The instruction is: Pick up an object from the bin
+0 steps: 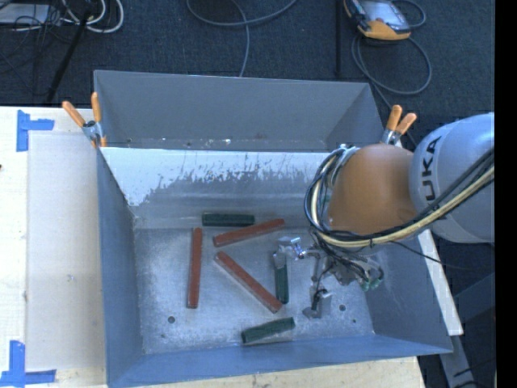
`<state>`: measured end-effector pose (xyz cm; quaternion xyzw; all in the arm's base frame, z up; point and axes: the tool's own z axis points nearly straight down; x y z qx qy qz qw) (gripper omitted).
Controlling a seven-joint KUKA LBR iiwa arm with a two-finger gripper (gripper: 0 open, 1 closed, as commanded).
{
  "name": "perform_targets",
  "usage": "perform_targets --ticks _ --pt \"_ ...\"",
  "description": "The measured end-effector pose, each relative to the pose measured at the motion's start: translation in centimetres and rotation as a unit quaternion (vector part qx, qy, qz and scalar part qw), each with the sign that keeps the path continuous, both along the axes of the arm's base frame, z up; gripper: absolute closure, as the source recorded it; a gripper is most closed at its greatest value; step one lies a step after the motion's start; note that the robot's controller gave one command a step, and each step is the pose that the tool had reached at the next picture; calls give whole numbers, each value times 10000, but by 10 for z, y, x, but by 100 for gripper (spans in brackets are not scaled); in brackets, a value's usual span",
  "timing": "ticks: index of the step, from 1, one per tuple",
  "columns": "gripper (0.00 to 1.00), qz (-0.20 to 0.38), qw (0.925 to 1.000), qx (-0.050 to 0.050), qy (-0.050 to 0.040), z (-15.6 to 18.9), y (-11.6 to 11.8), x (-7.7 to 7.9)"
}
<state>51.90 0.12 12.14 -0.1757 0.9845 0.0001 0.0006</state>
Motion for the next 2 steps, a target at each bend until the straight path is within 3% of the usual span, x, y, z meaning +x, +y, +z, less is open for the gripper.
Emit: perform_targets --ticks 1,2 --pt "0 493 9988 -1 -1 -35 7 27" --pt "100 2275 9738 8 2 -51 -4 32"
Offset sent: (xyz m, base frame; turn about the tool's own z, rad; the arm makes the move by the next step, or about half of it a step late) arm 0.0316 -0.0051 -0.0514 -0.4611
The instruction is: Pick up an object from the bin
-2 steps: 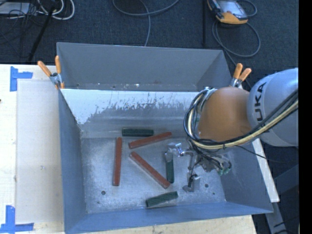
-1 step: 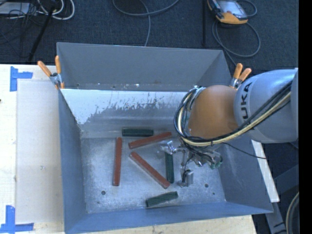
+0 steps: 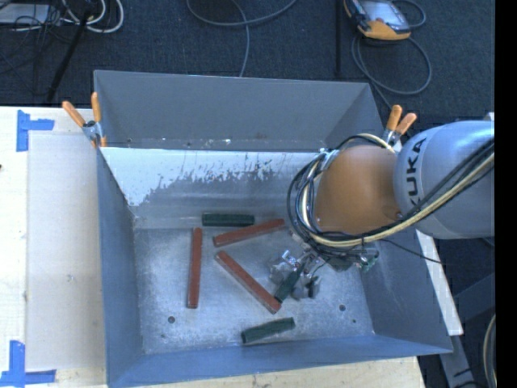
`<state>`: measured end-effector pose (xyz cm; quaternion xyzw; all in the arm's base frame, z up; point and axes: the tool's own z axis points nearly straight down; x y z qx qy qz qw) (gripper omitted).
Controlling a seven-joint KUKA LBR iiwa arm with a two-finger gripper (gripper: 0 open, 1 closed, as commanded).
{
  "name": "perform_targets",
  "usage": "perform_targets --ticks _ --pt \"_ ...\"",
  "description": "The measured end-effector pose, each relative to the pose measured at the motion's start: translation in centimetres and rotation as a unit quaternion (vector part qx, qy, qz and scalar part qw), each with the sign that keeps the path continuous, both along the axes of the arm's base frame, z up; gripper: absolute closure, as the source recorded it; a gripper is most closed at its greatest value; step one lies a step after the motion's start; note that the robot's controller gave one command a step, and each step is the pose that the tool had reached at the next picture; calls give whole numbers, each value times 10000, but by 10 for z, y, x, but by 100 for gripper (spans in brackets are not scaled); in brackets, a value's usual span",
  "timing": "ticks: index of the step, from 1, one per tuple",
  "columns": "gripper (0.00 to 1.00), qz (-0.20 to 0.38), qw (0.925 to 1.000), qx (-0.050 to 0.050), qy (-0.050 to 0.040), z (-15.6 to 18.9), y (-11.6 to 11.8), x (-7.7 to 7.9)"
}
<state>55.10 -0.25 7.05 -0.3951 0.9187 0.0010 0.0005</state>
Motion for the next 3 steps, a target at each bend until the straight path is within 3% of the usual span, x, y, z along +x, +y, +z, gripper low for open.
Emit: perform_targets --ticks 2,3 --pt "100 -3 10000 0 14 3 0 -1" --pt "100 -12 10000 -2 50 30 0 -3"
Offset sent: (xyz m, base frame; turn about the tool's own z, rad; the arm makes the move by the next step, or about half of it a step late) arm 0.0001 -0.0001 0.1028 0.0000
